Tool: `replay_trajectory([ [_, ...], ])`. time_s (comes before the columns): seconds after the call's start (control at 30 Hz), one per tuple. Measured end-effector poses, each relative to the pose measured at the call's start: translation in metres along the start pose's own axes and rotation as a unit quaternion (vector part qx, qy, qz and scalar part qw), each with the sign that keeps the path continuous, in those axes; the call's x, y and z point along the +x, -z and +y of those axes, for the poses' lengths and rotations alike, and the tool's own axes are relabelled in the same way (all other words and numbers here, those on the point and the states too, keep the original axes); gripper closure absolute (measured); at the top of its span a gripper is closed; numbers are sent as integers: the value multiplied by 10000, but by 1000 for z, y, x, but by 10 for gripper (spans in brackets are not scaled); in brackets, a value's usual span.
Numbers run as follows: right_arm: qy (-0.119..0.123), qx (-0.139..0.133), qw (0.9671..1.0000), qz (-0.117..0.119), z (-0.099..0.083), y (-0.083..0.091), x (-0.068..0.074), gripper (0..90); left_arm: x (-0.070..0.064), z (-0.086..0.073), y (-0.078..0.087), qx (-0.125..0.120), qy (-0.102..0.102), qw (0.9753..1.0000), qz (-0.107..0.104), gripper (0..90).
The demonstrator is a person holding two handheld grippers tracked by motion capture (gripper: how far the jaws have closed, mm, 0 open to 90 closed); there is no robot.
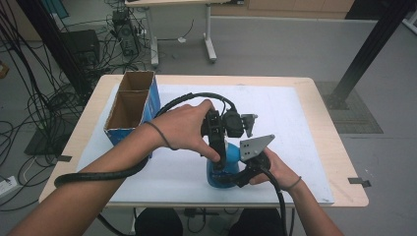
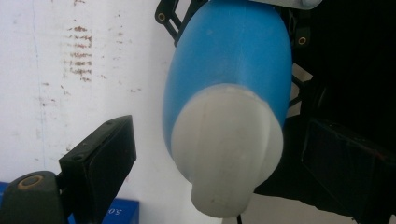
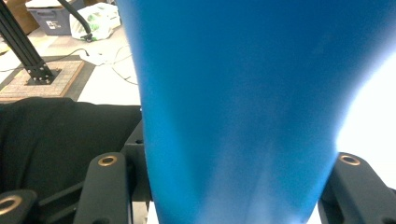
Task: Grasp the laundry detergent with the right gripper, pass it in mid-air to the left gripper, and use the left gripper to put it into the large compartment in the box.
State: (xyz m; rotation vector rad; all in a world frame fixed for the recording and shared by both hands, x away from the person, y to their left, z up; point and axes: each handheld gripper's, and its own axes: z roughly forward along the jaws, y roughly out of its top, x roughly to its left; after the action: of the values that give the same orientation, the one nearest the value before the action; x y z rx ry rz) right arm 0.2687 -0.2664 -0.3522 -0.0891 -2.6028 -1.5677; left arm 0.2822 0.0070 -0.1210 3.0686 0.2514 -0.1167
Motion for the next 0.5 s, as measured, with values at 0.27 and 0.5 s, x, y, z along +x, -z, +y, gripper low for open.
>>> replay_trajectory([
  [0.27,0,6,10000,2,0,0,0,418,0,0,-1,19,13,10000,-10,103],
  [0.5,-6,3,10000,5,0,-1,0,417,0,0,1,17,12,10000,4,103],
])
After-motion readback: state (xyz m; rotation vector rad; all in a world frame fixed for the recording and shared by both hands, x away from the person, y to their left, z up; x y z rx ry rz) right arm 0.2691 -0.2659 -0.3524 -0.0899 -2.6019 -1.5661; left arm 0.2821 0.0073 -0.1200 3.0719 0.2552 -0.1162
